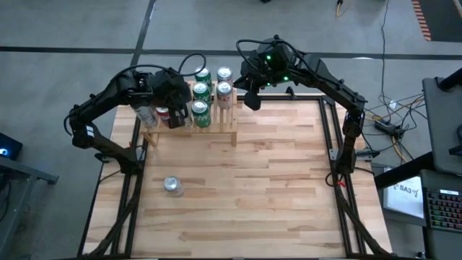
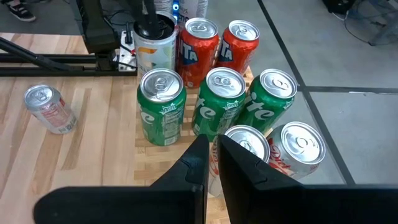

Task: Place canned beverage on shelf
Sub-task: Put the white and yellow soda can on the shelf aligned with the other white and yellow soda can

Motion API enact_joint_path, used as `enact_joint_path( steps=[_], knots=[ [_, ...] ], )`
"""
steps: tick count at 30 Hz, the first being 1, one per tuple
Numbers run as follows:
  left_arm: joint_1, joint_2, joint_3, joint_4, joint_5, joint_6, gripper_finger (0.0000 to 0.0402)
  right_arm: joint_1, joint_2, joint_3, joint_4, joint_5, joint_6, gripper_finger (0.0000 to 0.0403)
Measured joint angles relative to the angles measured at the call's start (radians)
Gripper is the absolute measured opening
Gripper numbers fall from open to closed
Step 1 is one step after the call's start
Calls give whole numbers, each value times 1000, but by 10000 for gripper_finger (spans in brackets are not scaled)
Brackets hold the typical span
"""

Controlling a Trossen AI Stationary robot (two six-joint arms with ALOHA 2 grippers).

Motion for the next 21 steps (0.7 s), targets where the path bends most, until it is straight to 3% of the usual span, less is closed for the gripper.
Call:
enact_joint_path(
  steps=[7,21],
  knots=[
    [1,6,0,2,-48,-108,0,0,0,0,0,0,0,22],
    [0,5,0,-28,42,-112,0,0,0,0,0,0,-3,22]
  ],
)
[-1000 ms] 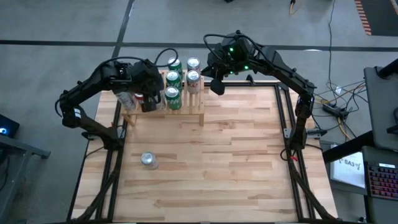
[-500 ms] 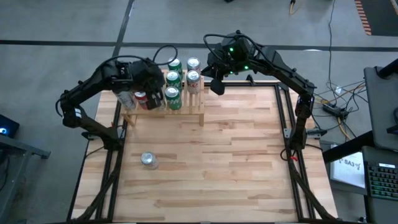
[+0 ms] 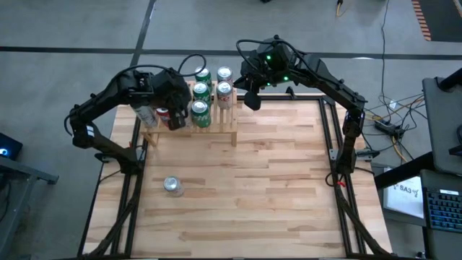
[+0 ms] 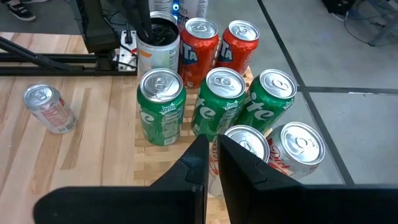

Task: Place canned beverage on shelf
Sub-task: Put the white and yellow soda can on the shelf aligned with the other white and yellow soda can

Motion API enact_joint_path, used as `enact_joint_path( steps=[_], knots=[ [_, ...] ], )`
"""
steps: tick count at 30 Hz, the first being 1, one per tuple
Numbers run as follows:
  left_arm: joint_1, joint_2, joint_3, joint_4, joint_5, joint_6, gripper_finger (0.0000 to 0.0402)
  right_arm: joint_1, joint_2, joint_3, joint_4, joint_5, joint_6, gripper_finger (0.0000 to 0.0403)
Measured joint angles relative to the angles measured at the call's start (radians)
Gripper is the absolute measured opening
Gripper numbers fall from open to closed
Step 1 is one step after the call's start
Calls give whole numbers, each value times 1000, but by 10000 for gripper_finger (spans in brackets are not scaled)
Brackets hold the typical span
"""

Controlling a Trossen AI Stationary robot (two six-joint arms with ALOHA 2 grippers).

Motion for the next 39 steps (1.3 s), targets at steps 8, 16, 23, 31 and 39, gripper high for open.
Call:
enact_joint_path(
  steps=[8,16,23,31,39],
  knots=[
    [0,-1,0,-3,16,13,0,0,0,0,0,0,1,22],
    [0,-11,0,-21,12,28,0,0,0,0,0,0,0,22],
    [0,-21,0,-39,12,34,0,0,0,0,0,0,1,22],
    [0,-29,0,-80,-51,16,0,0,0,0,0,0,3,22],
    [0,-30,0,-80,-60,12,0,0,0,0,0,0,3,22]
  ],
)
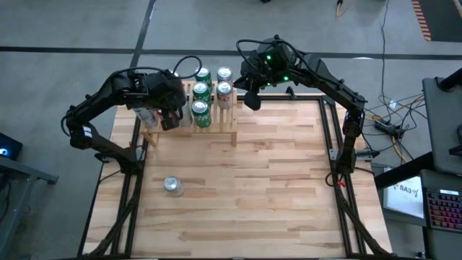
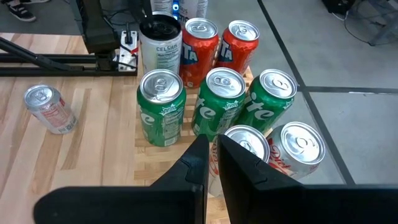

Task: Place canned beverage on shelf
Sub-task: Put the white and yellow soda can on the shelf aligned with the other white and yellow soda can, then put the red/silver soda can on the shelf aligned with the other red/silver soda can

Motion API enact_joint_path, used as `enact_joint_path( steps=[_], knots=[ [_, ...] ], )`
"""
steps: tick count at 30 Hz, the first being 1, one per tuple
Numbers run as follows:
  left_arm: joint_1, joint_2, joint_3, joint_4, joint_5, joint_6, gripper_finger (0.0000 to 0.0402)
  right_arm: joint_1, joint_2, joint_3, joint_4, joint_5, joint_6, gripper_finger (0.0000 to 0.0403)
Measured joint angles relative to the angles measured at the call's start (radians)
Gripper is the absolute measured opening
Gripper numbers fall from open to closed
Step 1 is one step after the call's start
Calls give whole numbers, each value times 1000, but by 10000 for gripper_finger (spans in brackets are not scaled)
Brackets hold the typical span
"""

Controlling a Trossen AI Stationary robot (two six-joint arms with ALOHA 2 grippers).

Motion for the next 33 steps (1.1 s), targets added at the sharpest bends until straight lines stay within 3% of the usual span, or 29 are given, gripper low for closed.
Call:
enact_joint_path(
  steps=[4,10,25,33],
  knots=[
    [0,0,0,1,7,-10,0,0,0,0,0,0,0,22],
    [0,0,0,24,105,-16,0,0,0,0,0,0,0,22],
    [0,-15,0,40,97,-38,0,0,0,0,0,0,0,22],
    [-16,-57,0,82,95,-136,0,1,-6,0,0,0,25,22]
  ],
)
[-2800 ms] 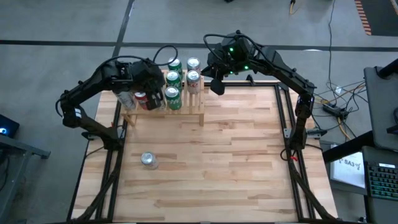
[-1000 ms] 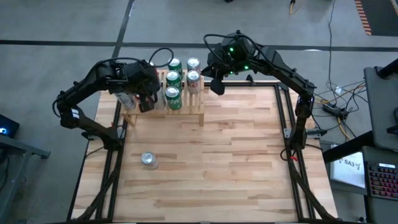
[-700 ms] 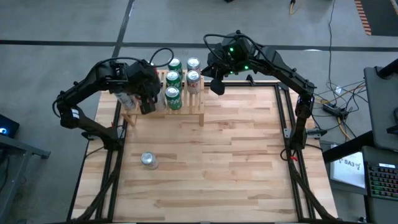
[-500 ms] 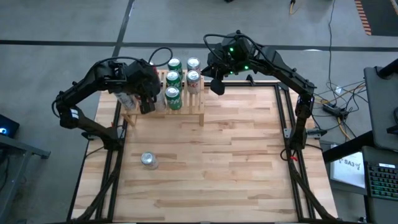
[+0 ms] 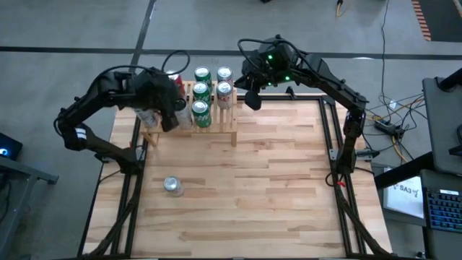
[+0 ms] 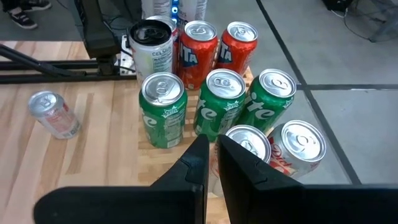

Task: Place canned beverage on shelf
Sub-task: Put the red/silver soda can on the shelf aligned with the other red/silver soda can

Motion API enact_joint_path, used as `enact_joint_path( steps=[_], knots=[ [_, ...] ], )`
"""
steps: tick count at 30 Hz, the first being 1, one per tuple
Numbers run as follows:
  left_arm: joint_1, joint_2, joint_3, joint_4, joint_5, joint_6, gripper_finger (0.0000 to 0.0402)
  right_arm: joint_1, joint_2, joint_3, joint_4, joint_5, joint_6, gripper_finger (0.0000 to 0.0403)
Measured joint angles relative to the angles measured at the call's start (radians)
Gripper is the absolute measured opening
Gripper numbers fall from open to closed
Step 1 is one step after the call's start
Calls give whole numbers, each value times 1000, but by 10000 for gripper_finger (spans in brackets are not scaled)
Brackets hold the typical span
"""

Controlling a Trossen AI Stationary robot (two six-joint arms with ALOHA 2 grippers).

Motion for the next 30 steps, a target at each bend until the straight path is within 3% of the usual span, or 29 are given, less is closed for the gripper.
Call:
enact_joint_path(
  steps=[7,10,14,19,30],
  knots=[
    [-178,-20,0,60,20,-88,0,33,-9,0,-52,-10,7,22],
    [-299,-26,-22,73,-63,-161,0,61,-9,-7,-81,-16,1,22],
    [-474,-65,-138,153,-191,-244,0,119,-9,-38,-78,-16,5,22],
    [-652,-103,-271,215,-218,-384,0,204,-9,-101,-57,-16,9,22],
    [-936,-141,-454,212,-272,-685,0,399,-38,-381,269,-3,45,22]
  ],
)
